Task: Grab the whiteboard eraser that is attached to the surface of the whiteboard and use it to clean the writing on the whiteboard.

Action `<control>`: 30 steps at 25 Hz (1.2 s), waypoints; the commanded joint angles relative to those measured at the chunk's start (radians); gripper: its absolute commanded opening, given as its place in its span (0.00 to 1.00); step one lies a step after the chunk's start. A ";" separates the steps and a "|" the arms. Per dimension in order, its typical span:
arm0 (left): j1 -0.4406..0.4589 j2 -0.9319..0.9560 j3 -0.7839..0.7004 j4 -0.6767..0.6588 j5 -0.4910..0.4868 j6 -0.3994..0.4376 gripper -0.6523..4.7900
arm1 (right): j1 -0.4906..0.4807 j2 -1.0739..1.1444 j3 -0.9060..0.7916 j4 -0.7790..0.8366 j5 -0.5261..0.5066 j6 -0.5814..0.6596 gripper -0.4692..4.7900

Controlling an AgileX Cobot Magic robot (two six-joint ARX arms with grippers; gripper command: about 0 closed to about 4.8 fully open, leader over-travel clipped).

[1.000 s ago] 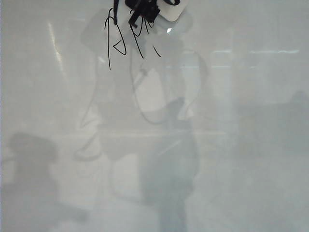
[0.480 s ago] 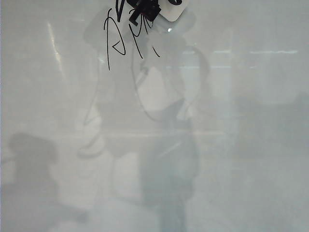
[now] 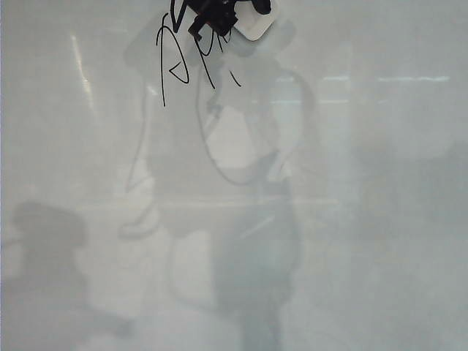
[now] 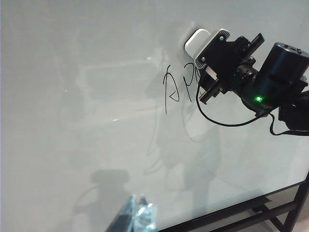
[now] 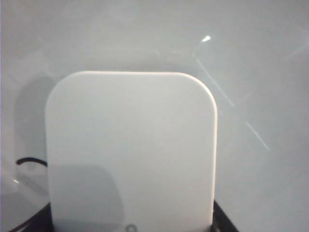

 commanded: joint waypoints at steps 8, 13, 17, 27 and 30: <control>0.000 0.002 0.003 0.007 0.002 0.000 0.11 | -0.041 0.010 0.005 -0.064 -0.076 0.066 0.47; 0.000 0.002 0.003 0.007 0.002 0.000 0.11 | -0.052 0.010 0.005 -0.068 -0.095 0.083 0.47; 0.000 0.002 0.003 0.006 0.002 0.000 0.11 | -0.046 0.010 0.005 -0.117 -0.113 0.132 0.47; 0.000 0.002 0.003 0.007 0.002 0.000 0.11 | -0.032 0.010 0.005 -0.154 -0.164 0.200 0.47; 0.000 0.002 0.003 0.007 0.002 0.000 0.11 | -0.023 0.011 0.005 -0.159 -0.180 0.231 0.47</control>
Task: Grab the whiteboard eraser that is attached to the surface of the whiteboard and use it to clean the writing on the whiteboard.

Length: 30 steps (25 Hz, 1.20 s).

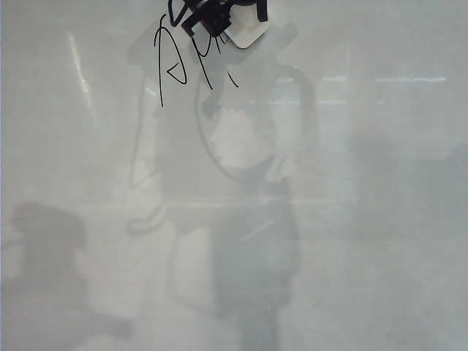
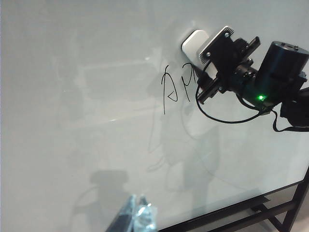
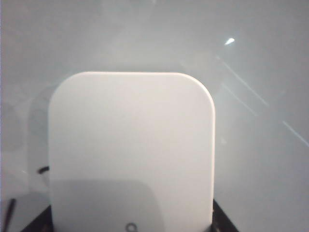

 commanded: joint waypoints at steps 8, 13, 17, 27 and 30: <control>0.000 0.002 0.003 0.006 0.002 0.001 0.11 | 0.008 0.026 0.001 -0.092 -0.085 0.076 0.47; 0.000 0.002 0.003 0.006 0.002 0.001 0.11 | 0.008 0.048 0.001 -0.091 -0.085 0.077 0.47; 0.000 0.002 0.003 0.006 0.002 0.001 0.11 | 0.006 0.057 0.001 -0.087 -0.082 0.074 0.47; 0.000 0.002 0.003 0.006 0.002 0.001 0.11 | 0.002 0.127 0.001 -0.053 -0.082 0.022 0.47; 0.000 0.002 0.003 0.006 0.002 0.001 0.11 | 0.005 0.146 0.001 -0.045 -0.083 0.023 0.47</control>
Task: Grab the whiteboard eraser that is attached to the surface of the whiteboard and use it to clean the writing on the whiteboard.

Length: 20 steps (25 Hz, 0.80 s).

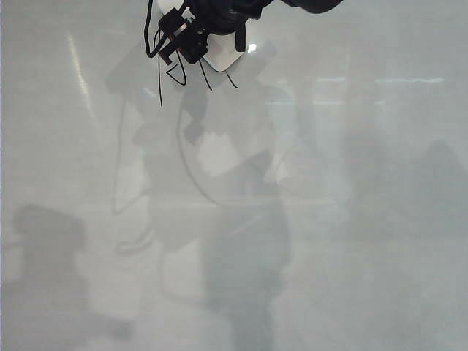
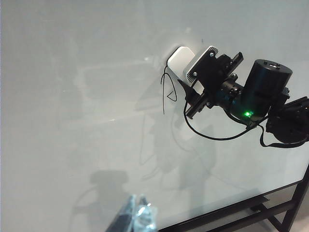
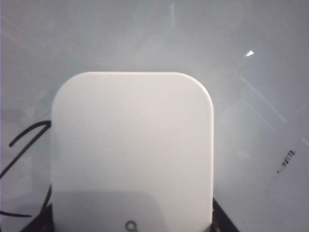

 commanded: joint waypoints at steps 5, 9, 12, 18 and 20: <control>0.000 0.002 0.003 0.007 0.002 0.000 0.11 | -0.006 0.058 -0.001 -0.089 -0.043 0.018 0.46; 0.000 0.002 0.003 0.007 0.002 0.000 0.11 | 0.014 0.060 -0.001 -0.084 -0.043 0.024 0.46; 0.000 0.002 0.003 0.007 0.002 0.000 0.11 | 0.031 0.066 -0.001 -0.084 -0.043 0.028 0.46; 0.000 0.002 0.003 0.007 0.002 0.000 0.11 | 0.042 0.090 -0.001 -0.072 -0.043 0.028 0.46; 0.000 0.002 0.003 0.007 0.002 0.000 0.11 | 0.040 0.092 -0.001 -0.072 -0.043 0.028 0.46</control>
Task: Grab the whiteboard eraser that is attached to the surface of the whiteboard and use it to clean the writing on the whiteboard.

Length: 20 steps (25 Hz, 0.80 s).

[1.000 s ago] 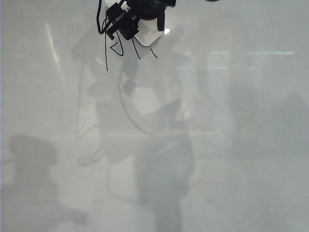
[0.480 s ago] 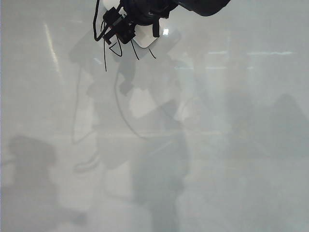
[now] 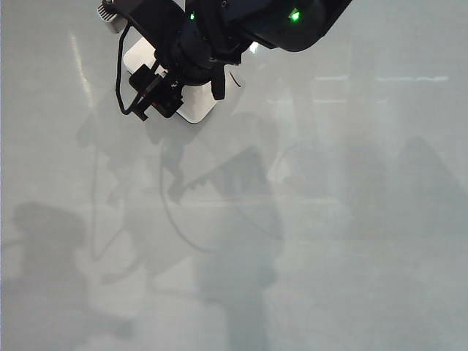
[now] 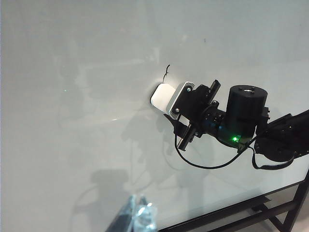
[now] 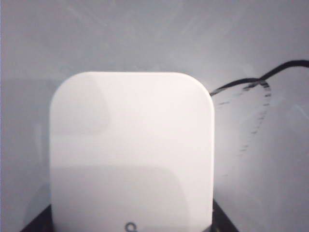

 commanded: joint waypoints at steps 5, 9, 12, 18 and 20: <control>0.000 0.002 0.003 0.008 0.002 0.000 0.11 | -0.009 0.004 0.008 0.080 0.011 -0.066 0.46; 0.000 0.002 0.003 0.008 0.002 0.000 0.11 | -0.009 -0.008 0.008 0.164 0.011 -0.171 0.46; 0.000 0.002 0.003 0.008 0.002 0.000 0.11 | -0.011 -0.034 0.008 0.166 0.027 -0.193 0.46; 0.000 0.002 0.003 0.008 0.002 0.000 0.11 | -0.026 -0.095 0.009 0.166 0.015 -0.224 0.46; 0.000 0.002 0.003 0.008 0.001 0.000 0.11 | -0.029 -0.097 0.009 0.160 0.001 -0.223 0.46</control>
